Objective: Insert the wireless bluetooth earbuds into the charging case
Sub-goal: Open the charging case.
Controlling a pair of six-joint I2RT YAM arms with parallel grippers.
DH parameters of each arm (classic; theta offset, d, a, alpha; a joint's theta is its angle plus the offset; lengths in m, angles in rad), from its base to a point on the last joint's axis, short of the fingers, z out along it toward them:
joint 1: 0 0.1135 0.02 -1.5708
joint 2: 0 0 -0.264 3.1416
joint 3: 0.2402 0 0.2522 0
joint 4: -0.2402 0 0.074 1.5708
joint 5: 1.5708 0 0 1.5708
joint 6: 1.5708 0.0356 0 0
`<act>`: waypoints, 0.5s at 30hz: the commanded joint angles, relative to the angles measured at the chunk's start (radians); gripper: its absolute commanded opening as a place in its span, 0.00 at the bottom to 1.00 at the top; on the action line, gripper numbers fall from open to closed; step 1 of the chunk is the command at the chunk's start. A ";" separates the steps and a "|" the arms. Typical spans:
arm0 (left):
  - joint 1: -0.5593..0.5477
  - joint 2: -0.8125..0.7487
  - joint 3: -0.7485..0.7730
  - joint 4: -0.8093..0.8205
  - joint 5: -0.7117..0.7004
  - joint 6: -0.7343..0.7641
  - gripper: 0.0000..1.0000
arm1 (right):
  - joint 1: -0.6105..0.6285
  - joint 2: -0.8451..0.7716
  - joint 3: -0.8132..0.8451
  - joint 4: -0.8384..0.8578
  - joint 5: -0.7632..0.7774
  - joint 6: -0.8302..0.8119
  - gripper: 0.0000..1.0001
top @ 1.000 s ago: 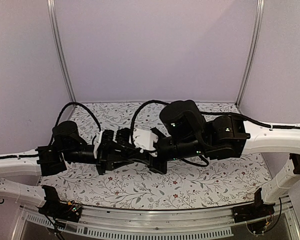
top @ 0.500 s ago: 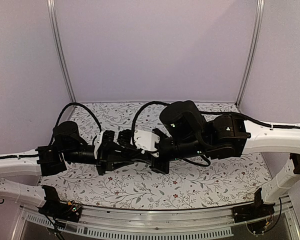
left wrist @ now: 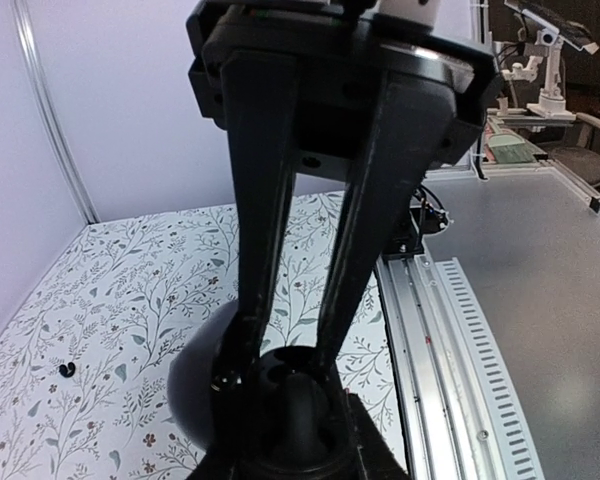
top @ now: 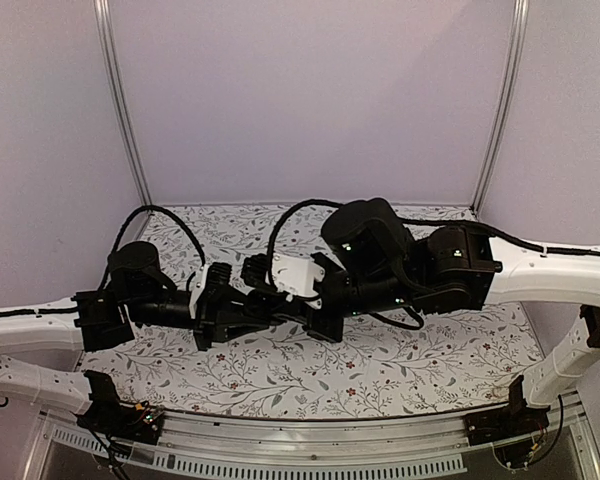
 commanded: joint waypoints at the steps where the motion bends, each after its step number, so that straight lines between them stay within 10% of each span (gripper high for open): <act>1: 0.001 0.000 0.027 -0.002 0.010 0.014 0.00 | -0.012 -0.006 0.028 -0.025 -0.051 -0.004 0.18; 15: 0.000 0.022 0.040 -0.031 0.019 0.036 0.00 | -0.013 0.025 0.066 -0.037 -0.068 -0.007 0.19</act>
